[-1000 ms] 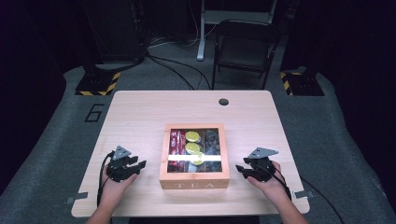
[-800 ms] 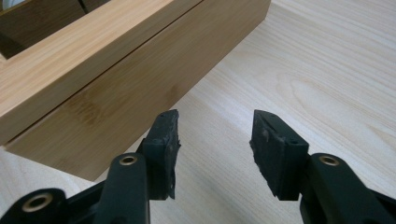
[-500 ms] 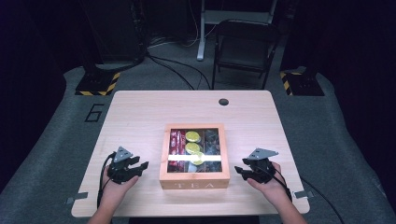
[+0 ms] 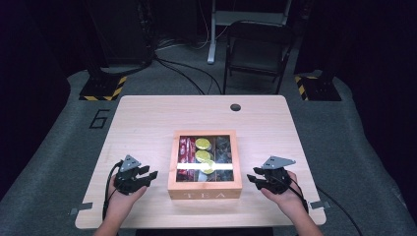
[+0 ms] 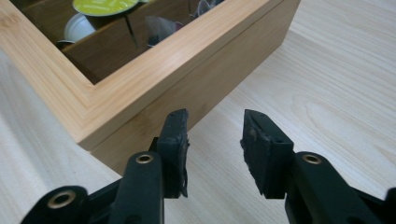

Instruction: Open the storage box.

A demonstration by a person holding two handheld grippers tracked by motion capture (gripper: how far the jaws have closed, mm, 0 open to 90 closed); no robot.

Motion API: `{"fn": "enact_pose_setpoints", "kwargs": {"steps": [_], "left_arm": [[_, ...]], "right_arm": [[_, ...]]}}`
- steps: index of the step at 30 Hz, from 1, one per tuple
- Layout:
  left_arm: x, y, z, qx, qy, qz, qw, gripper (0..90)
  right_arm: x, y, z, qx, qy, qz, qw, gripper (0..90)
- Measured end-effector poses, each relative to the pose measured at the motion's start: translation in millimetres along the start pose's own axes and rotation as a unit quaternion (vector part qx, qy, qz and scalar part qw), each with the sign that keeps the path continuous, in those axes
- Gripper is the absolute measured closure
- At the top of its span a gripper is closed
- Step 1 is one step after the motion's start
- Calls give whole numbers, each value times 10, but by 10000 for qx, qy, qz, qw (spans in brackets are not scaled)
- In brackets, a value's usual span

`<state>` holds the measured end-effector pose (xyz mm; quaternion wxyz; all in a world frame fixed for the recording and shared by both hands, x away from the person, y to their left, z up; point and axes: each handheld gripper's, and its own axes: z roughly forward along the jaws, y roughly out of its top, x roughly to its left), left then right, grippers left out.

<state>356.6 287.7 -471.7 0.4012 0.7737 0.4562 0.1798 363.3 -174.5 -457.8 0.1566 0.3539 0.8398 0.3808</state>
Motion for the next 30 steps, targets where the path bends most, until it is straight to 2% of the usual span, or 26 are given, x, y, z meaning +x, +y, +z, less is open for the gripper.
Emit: {"fn": "enact_pose_setpoints", "kwargs": {"steps": [1, 3, 6, 10, 14, 16, 17, 20, 25, 30], "left_arm": [[-9, 8, -14, -9, -27, -17, 10000, 567], [-30, 19, -31, -73, -57, -49, 9999, 584], [-59, 33, -55, -140, -96, -52, 9998, 591], [-118, 76, -80, -136, -242, 39, 9996, 595], [-157, 105, -103, -184, -270, 52, 9995, 595], [-165, 109, -108, -198, -284, 36, 9994, 601], [-183, 121, -126, -235, -301, 55, 9993, 604], [-209, 145, -163, -231, -366, 72, 9990, 615], [-240, 154, -184, -251, -345, 119, 9990, 621], [-242, 148, -179, -286, -338, 88, 9990, 620]], "right_arm": [[11, 7, -11, -22, 1, 57, 10000, 613], [15, 23, -34, -42, 74, -3, 10000, 623], [41, 51, -77, -72, 64, -20, 10000, 638], [89, 129, -160, -209, 138, -75, 9997, 660], [123, 222, -232, -287, 104, -177, 9994, 666], [136, 243, -243, -306, 80, -151, 9994, 666], [149, 270, -260, -280, 140, -174, 9994, 664], [194, 280, -286, -258, 177, -199, 9993, 666], [267, 259, -344, -393, 257, -182, 9987, 724], [309, 221, -350, -447, 369, -191, 9981, 731]]}}
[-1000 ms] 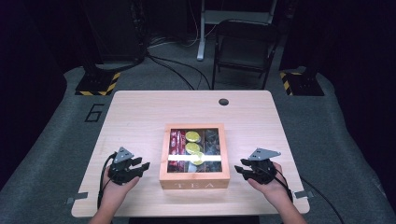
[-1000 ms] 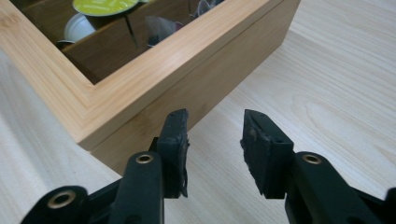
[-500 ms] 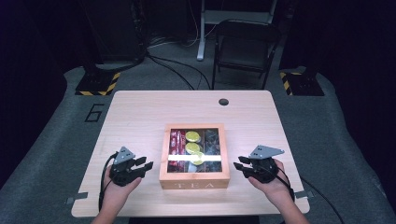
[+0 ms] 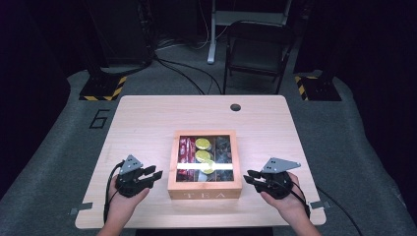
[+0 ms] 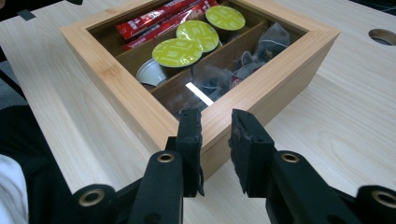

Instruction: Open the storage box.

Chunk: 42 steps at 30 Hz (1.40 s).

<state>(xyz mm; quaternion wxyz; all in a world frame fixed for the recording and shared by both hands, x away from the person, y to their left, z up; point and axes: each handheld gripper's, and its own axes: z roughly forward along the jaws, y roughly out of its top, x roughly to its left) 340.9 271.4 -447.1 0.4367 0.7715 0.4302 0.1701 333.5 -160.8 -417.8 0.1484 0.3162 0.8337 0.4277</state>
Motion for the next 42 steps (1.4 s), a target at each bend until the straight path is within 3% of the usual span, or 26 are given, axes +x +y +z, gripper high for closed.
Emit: {"fn": "enact_pose_setpoints", "kwargs": {"steps": [5, 18, 24, 42], "left_arm": [[22, -11, 4, 36, -17, -10, 10000, 618], [76, -64, 42, 94, 20, -55, 9999, 611], [81, -66, 37, 110, 34, -47, 9999, 610], [117, -78, 29, 86, 101, -97, 9999, 607]], "right_arm": [[17, -116, 60, 40, 95, 113, 9999, 747], [73, -275, 171, 338, 274, -67, 9990, 803], [53, -304, 158, 422, 413, -14, 9983, 820], [58, -362, 211, 584, 411, -70, 9974, 852]]}}
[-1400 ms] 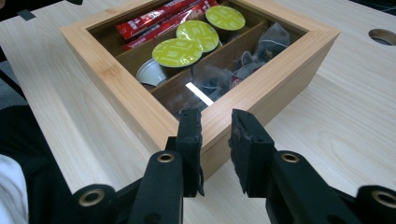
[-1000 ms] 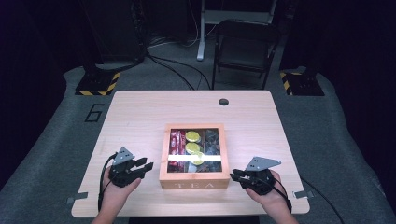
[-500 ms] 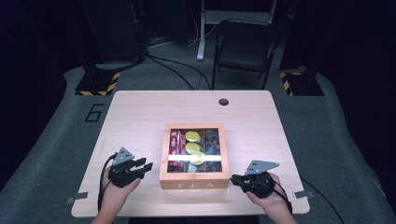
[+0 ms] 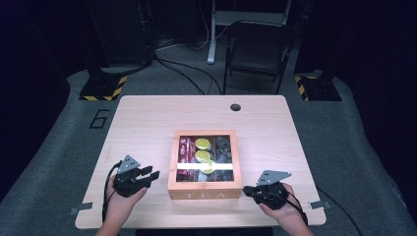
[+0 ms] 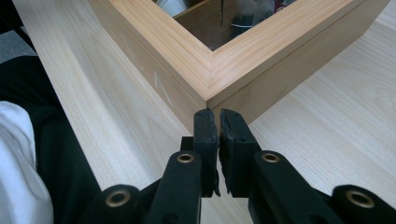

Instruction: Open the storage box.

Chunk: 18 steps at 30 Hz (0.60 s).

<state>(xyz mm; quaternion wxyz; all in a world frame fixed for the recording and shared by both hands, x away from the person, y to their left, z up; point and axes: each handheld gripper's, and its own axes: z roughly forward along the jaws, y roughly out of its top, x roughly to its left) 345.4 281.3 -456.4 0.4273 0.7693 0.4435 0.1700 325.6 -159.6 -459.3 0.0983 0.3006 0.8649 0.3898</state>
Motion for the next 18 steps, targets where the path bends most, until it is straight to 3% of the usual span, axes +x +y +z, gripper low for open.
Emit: {"fn": "enact_pose_setpoints", "kwargs": {"steps": [7, 10, 18], "left_arm": [[3, -2, 2, 1, 12, 2, 10000, 602], [6, -4, 4, -1, 2, -7, 10000, 601], [0, -2, 4, 25, -38, 1, 10000, 600]], "right_arm": [[10, -7, 11, 23, 2, -8, 10000, 862], [18, -2, 24, 33, 74, -119, 9999, 860], [32, -5, 53, 23, -40, -217, 9998, 872]]}}
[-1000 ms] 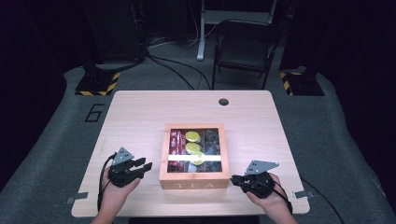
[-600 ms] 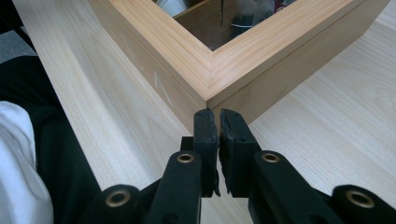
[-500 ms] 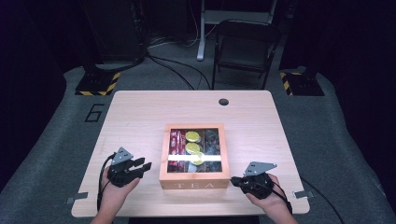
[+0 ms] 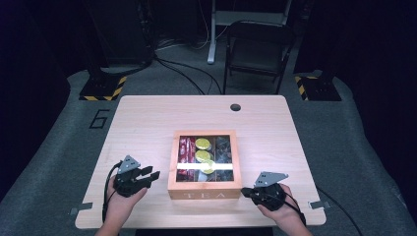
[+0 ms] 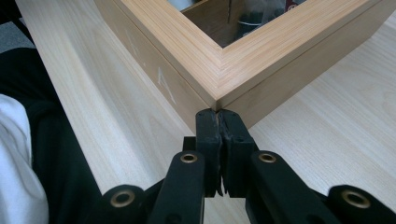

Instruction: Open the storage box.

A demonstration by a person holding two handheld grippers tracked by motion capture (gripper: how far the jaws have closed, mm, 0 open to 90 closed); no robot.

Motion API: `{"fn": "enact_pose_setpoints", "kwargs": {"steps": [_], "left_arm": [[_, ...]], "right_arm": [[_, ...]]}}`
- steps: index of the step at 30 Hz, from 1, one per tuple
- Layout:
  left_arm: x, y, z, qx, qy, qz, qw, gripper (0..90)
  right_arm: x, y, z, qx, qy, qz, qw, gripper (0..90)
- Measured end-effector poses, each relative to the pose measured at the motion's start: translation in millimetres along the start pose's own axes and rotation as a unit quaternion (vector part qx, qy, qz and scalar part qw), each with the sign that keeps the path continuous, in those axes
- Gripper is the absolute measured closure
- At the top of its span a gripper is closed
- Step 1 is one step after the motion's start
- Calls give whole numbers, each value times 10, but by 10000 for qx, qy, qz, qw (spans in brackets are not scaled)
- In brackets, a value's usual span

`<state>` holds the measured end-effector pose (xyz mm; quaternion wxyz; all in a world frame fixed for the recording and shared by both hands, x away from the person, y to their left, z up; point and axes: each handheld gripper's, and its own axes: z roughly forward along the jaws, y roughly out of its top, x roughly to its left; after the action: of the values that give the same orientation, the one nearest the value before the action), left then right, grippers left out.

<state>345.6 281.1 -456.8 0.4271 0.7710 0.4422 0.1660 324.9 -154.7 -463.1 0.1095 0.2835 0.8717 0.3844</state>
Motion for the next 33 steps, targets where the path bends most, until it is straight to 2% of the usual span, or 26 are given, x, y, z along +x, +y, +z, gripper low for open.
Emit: {"fn": "enact_pose_setpoints", "kwargs": {"steps": [9, 12, 20, 22, 23, 26, 27, 33], "left_arm": [[-13, 4, 7, 10, -28, 32, 10000, 600], [-14, 3, 10, 20, -38, 42, 10000, 600], [-54, 14, 3, -7, -115, 116, 9999, 600], [-61, 17, -1, -17, -111, 156, 9998, 600], [-88, 30, -13, -16, -134, 260, 9996, 600], [-119, 33, -16, -35, -140, 270, 9995, 601], [-125, 40, -25, 0, -164, 362, 9992, 602], [-169, 33, -57, 12, -242, 417, 9988, 621]], "right_arm": [[1, 1, 0, 0, 23, 6, 10000, 866], [6, 7, 1, -25, 24, 88, 10000, 867], [8, 15, -12, -105, -1, 123, 9999, 864], [4, 22, -24, -161, 28, 141, 9998, 863], [2, 23, -32, -174, 44, 150, 9997, 862], [3, 37, -38, -205, 24, 109, 9997, 861], [0, 39, -45, -192, 29, 93, 9998, 861], [-14, 69, -84, -369, 59, 142, 9992, 860]]}}
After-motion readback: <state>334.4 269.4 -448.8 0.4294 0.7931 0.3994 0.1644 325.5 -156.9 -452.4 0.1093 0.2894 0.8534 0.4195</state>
